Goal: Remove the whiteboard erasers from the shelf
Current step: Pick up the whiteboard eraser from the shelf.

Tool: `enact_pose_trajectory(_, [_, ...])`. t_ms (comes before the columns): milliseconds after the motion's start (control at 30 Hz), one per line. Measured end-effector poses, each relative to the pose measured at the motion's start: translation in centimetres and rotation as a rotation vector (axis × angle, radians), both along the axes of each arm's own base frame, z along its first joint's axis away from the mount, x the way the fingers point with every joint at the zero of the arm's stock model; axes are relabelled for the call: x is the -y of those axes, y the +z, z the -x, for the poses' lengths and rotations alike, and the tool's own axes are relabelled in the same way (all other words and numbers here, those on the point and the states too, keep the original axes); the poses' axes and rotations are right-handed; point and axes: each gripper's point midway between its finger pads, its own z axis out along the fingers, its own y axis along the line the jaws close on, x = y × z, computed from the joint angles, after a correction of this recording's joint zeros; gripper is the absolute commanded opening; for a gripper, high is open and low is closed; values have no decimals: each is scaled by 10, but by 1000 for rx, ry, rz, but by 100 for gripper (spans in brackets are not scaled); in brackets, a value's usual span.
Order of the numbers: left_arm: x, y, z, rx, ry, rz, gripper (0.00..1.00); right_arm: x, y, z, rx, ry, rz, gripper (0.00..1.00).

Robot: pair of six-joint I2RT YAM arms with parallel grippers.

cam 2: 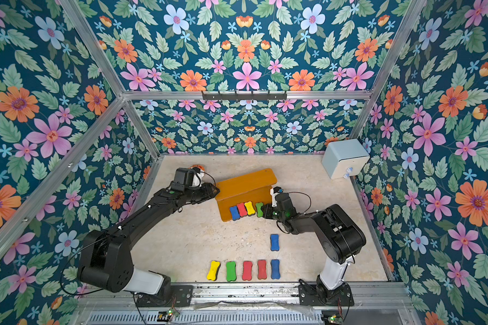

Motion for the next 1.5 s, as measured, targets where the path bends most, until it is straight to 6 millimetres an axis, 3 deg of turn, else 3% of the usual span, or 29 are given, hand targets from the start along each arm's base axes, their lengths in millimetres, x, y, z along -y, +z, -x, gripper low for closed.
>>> enact_pose_trajectory(333, [-1, 6, 3, 10, -3, 2, 59, 3, 4, 10, -54, -32, -23, 0])
enact_pose_trajectory(600, [-3, 9, 7, 14, -11, -11, 59, -1, 31, 21, -54, -56, -60, 0])
enact_pose_trajectory(833, [-5, 15, 8, 35, -7, -13, 59, -8, 38, 61, -102, -55, -51, 0])
enact_pose_trajectory(1133, [-5, 17, 9, 39, -7, -11, 59, -9, 22, 124, -206, -44, 2, 0])
enact_pose_trajectory(1500, [-6, 10, 11, 26, -4, -18, 59, 6, 4, 150, -268, -93, 42, 0])
